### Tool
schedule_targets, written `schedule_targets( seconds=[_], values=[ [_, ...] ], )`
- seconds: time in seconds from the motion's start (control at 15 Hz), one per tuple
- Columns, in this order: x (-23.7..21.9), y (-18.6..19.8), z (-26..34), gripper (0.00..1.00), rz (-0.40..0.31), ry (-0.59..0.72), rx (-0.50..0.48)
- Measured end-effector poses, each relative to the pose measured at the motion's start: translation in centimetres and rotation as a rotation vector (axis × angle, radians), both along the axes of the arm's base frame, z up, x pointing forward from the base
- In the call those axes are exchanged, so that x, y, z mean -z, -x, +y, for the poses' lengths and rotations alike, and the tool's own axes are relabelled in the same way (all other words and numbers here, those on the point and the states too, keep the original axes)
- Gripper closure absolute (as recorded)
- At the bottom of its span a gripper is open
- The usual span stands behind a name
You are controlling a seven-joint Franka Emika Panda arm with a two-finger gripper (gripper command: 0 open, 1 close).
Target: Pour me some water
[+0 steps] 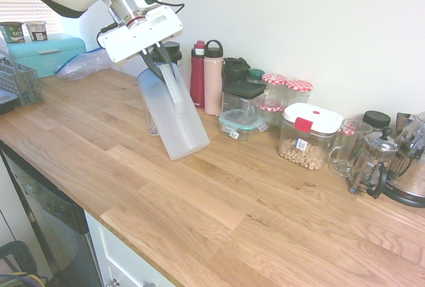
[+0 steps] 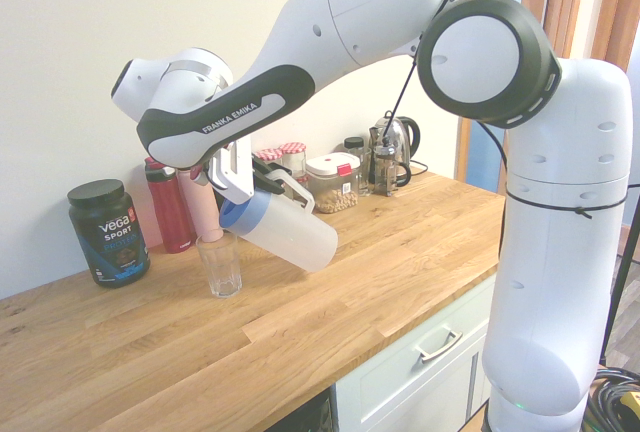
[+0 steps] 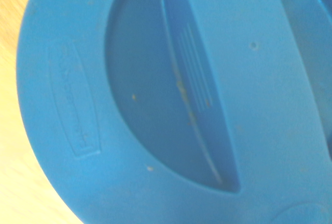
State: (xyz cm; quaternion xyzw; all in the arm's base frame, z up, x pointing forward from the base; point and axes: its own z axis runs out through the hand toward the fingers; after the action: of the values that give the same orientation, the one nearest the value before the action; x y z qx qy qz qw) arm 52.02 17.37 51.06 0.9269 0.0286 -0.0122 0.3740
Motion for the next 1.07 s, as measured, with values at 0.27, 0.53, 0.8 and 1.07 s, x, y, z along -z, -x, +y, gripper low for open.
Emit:
schedule_targets(
  seconds=[0.27,0.53,0.8,1.07],
  values=[
    [-6.0,-0.5,-3.3,1.0,-0.095,-0.147,0.093],
    [-10.5,1.2,-12.3,1.0,-0.213,-0.341,0.268],
    [-8.1,4.0,-20.5,1.0,-0.323,-0.467,0.44],
    [-5.5,7.3,-25.4,1.0,-0.453,-0.565,0.586]
  ],
)
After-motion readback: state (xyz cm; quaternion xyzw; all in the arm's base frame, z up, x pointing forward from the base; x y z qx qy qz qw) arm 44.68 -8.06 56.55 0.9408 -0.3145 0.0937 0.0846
